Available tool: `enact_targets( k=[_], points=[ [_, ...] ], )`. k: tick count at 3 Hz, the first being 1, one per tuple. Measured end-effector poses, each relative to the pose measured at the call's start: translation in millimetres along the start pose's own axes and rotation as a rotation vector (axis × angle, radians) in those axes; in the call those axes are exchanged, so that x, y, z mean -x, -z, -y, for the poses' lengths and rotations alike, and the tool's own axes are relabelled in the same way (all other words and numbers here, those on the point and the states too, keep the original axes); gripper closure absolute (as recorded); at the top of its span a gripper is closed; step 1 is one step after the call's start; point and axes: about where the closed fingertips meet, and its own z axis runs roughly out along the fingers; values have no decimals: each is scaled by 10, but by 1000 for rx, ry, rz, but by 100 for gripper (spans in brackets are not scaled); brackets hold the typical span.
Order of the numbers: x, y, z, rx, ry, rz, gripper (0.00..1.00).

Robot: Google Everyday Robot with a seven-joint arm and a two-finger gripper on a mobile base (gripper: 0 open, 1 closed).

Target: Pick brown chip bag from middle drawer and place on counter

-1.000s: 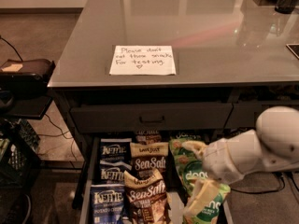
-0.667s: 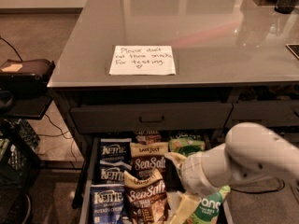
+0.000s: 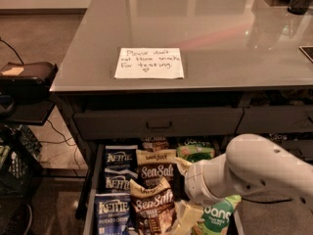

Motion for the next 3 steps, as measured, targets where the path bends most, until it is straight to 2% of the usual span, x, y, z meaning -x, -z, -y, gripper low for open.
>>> enact_targets(
  k=[1,2,3],
  points=[
    [-182,-233,177,-53,73,-118,0],
    [-361,-445,391,-71,125,-190,0],
    [-593,-650,546,-70,153,-224,0]
  ],
)
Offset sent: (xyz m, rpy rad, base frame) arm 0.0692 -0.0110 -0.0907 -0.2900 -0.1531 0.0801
